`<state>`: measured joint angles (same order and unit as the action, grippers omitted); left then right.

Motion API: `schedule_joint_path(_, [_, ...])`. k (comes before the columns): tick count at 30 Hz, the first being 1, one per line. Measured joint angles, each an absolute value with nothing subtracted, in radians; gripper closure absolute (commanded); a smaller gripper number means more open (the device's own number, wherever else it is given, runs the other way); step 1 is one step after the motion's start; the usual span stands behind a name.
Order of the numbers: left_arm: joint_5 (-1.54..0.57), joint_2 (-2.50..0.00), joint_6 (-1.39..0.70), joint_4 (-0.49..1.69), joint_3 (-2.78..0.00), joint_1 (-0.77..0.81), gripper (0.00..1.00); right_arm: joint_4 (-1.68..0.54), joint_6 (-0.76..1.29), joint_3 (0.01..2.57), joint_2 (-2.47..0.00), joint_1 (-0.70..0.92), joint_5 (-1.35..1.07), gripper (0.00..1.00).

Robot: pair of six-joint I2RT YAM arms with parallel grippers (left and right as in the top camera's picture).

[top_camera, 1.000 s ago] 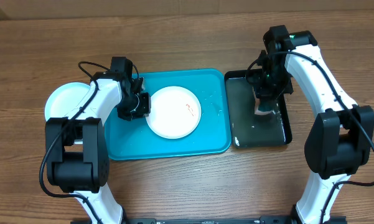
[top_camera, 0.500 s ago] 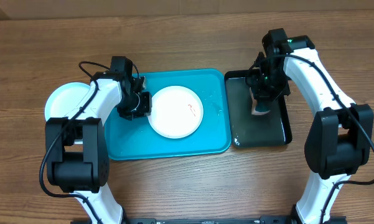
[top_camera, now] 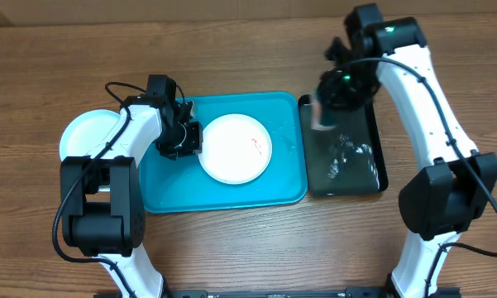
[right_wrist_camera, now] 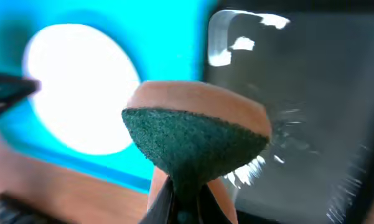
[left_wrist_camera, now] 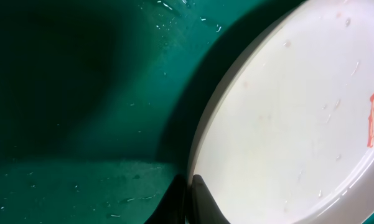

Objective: Clean dirty plates on tray and stack at the side
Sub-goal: 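Carry sponge with right gripper over to the white plate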

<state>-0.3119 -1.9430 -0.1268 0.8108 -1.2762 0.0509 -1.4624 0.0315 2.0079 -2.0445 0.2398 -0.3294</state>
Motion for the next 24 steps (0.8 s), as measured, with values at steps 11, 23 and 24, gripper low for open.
schedule_joint_path(11, [-0.331, -1.943, -0.127, 0.803, -1.276, 0.051, 0.96, -1.312, 0.081, 2.002, -2.045, 0.527, -0.351, 0.96])
schedule_joint_path(23, [-0.342, -1.943, -0.127, 0.8, -1.276, 0.053, 0.96, -1.276, 0.191, 1.983, -2.111, 0.664, 0.021, 0.96])
schedule_joint_path(24, [-0.342, -1.943, -0.127, 0.8, -1.276, 0.053, 0.96, -1.274, 0.198, 1.982, -2.122, 0.664, 0.036, 0.96])
